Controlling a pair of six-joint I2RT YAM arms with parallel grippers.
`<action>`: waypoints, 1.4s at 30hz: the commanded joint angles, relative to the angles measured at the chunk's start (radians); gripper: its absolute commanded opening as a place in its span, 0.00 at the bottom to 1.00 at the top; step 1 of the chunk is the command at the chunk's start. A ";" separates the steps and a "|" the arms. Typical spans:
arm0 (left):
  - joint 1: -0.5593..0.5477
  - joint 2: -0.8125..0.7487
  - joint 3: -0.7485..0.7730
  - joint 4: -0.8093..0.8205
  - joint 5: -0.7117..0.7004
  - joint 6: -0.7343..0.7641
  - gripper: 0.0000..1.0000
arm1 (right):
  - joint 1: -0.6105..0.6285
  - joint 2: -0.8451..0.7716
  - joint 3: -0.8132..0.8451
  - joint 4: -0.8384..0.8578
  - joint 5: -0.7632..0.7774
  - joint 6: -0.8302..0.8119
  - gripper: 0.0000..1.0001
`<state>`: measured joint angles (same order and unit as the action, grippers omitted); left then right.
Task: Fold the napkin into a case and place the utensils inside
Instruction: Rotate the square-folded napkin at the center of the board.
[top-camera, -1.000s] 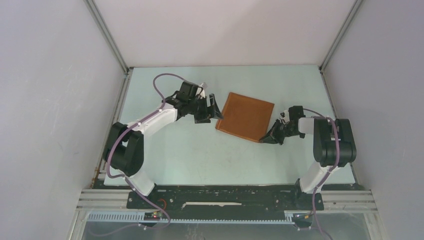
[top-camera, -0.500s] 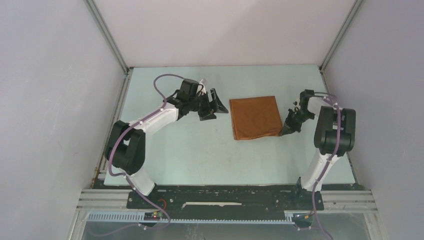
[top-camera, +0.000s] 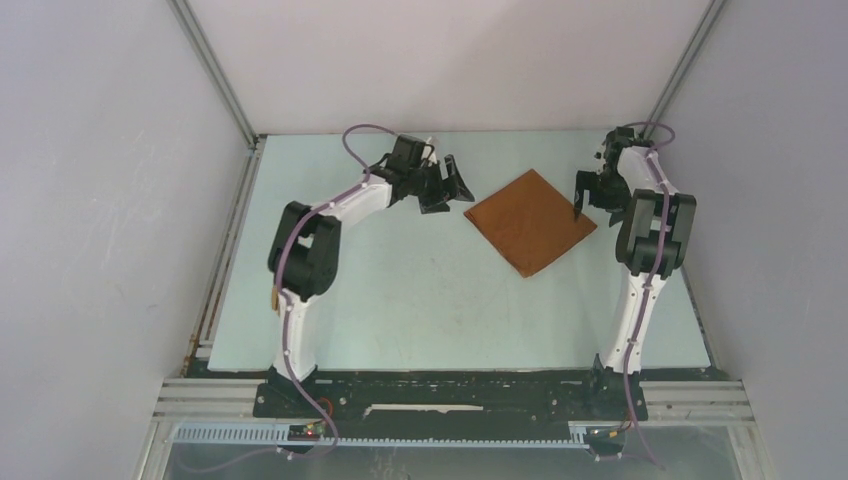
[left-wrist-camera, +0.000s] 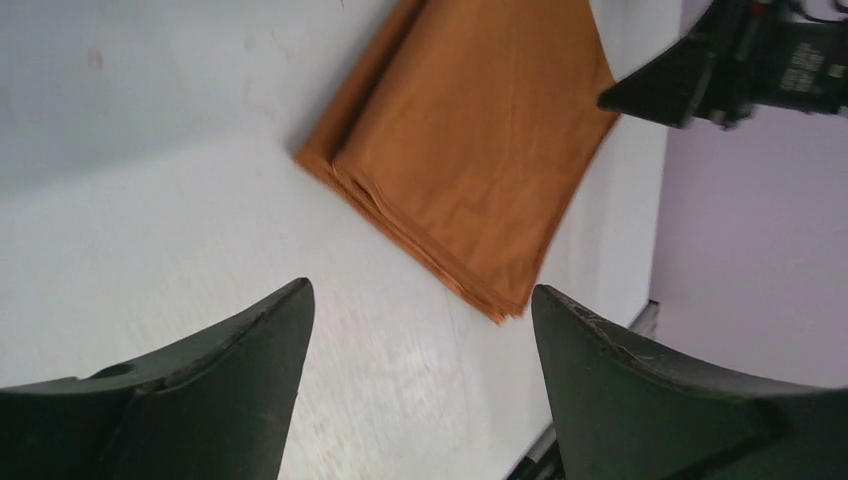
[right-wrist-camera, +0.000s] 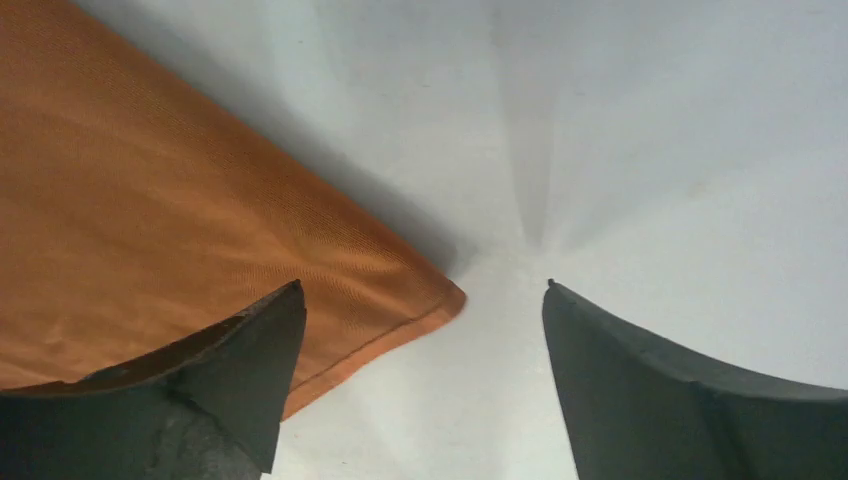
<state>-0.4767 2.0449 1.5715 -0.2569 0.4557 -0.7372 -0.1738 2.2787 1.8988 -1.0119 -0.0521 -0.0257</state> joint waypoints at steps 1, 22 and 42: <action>-0.002 0.172 0.224 -0.114 0.042 0.134 0.84 | 0.036 -0.102 0.037 -0.053 0.177 0.065 1.00; -0.013 0.497 0.600 -0.318 0.092 0.220 0.73 | 0.182 -0.887 -0.781 0.425 -0.265 0.350 1.00; -0.010 0.519 0.605 -0.272 0.098 0.166 0.35 | 0.181 -0.868 -0.805 0.422 -0.264 0.335 0.99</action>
<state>-0.4820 2.5462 2.1479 -0.5400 0.5526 -0.5606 0.0082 1.4261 1.0981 -0.6079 -0.3042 0.3027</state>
